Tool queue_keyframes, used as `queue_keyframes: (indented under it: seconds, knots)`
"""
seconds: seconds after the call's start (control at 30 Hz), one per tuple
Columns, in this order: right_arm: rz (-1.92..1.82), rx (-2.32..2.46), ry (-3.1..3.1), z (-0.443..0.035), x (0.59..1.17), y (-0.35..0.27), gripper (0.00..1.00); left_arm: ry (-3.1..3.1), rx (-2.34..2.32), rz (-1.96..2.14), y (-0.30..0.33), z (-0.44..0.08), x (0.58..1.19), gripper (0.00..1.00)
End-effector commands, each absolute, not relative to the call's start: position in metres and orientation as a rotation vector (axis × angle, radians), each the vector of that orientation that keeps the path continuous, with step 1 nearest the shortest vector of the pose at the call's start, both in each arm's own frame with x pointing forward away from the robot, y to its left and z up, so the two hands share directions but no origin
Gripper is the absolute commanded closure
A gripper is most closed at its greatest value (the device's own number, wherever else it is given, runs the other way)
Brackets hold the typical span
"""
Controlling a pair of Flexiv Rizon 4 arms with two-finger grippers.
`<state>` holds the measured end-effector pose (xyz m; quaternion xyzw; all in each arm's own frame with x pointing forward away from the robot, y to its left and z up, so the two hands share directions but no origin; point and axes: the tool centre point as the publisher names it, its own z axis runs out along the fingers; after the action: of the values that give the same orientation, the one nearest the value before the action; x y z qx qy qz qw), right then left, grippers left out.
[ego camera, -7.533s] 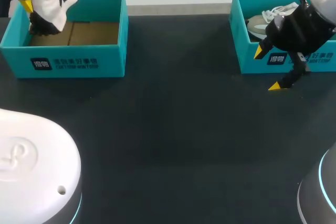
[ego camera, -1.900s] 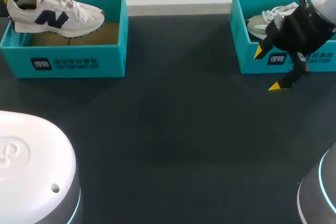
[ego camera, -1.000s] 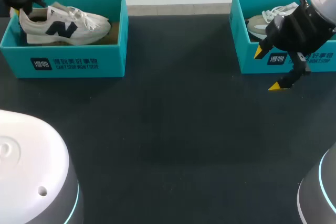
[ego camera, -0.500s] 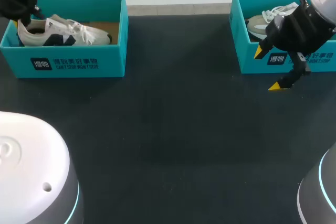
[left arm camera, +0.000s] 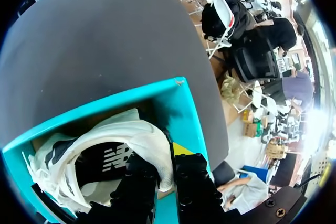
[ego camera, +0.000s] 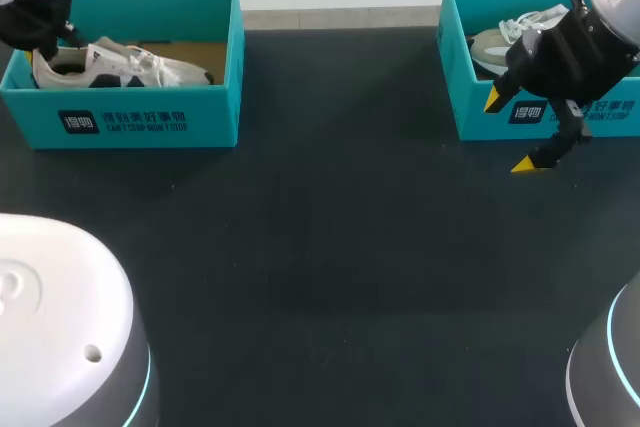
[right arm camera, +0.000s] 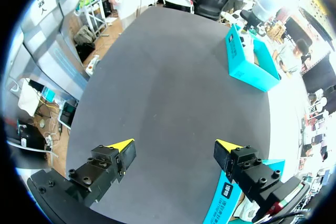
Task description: Take the shoe out of the shoebox, open the shoe tongue, remove and reinsert the insole, then place the shoe into the shoebox
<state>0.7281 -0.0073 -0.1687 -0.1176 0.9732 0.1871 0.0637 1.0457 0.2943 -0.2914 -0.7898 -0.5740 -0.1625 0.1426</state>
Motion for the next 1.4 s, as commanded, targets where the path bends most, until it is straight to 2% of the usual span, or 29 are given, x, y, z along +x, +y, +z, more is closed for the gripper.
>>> queue_keyframes:
  seconds: [0.03,1.1,1.23,1.4]
  knots:
    - [0.562,-0.356,2.942,-0.170,0.730,-0.006,0.00,-1.657,-2.273,-0.460,0.294,-0.292,1.047,1.00]
    - [0.562,-0.356,2.942,-0.170,0.730,-0.006,0.00,-1.677,-2.224,-0.402,0.295,-0.336,1.047,1.00]
    - [0.562,-0.356,2.942,-0.170,0.730,-0.006,0.00,-1.685,-2.226,-0.400,0.296,-0.335,1.045,0.62]
    - [0.562,-0.356,2.942,-0.170,0.730,-0.006,0.00,-1.691,-2.230,-0.395,0.297,-0.334,1.045,0.61]
